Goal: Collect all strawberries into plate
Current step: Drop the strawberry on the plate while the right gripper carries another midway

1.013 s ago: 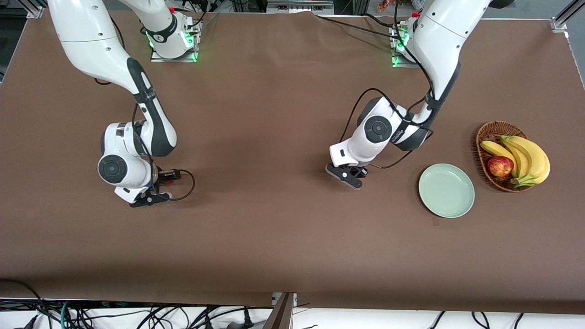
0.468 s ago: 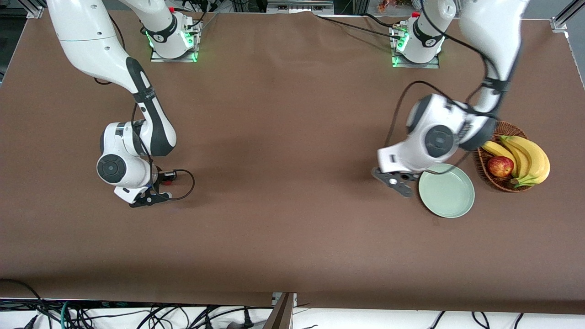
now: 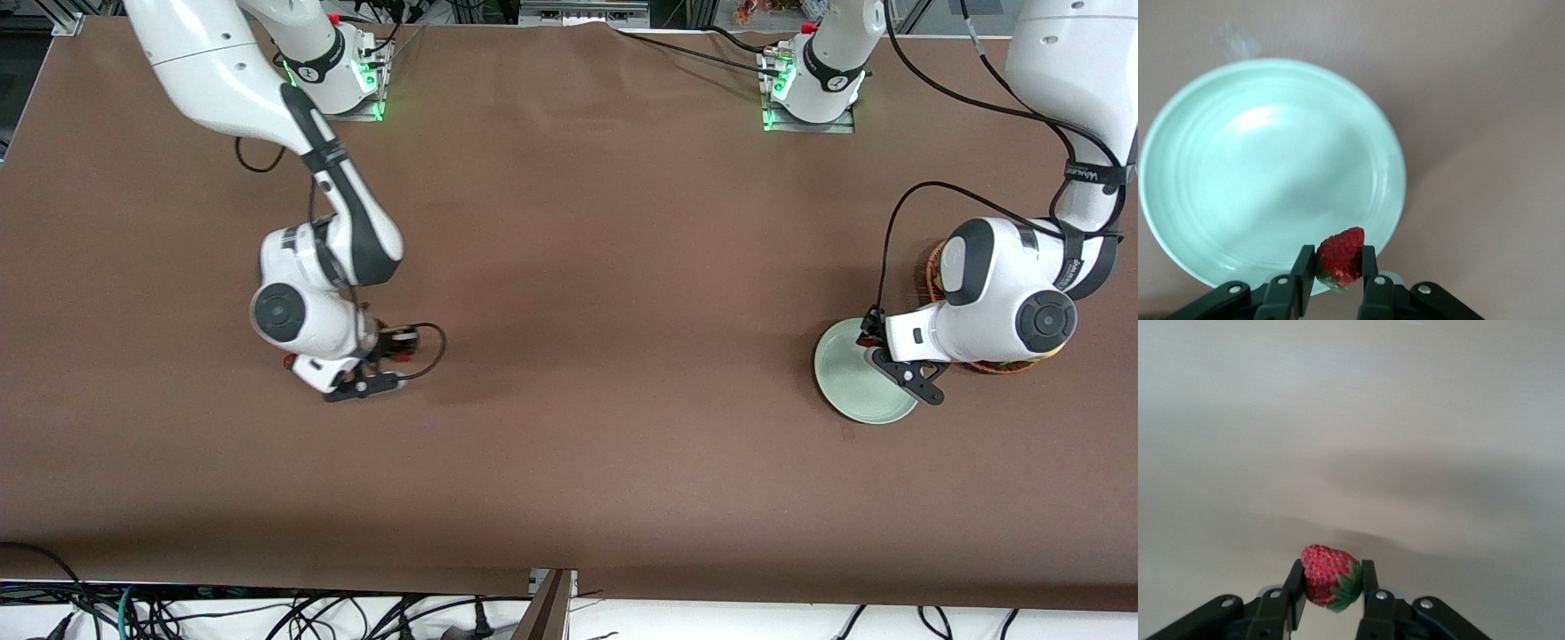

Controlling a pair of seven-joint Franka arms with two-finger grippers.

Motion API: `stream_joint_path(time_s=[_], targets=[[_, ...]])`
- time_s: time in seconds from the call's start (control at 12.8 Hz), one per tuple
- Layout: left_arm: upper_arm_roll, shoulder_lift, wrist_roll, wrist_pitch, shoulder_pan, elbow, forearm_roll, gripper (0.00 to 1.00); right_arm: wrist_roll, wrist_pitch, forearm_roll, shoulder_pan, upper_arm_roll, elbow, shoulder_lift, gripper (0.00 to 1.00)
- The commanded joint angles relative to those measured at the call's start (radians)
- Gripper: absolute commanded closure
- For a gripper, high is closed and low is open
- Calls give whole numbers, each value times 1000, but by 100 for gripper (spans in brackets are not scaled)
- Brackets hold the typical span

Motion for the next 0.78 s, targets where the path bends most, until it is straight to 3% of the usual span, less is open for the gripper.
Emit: stream_joint_path(time_s=[0.0, 0.16, 0.23, 0.39, 0.55, 0.7], targets=[[-16, 40, 7, 8, 7, -2, 22, 88, 280, 53, 30, 135, 21, 127, 75, 91], [-18, 60, 9, 13, 25, 3, 22, 83, 504, 122, 28, 247, 21, 227, 145, 91], [-18, 65, 9, 13, 30, 6, 22, 75, 593, 175, 28, 289, 21, 258, 173, 91], [-18, 63, 10, 11, 30, 12, 22, 0, 736, 322, 28, 371, 22, 310, 236, 91], [-19, 45, 10, 2, 30, 15, 22, 0, 826, 467, 27, 445, 21, 417, 338, 91], [-27, 8, 6, 1, 30, 17, 22, 0, 890, 506, 25, 502, 21, 532, 426, 91]])
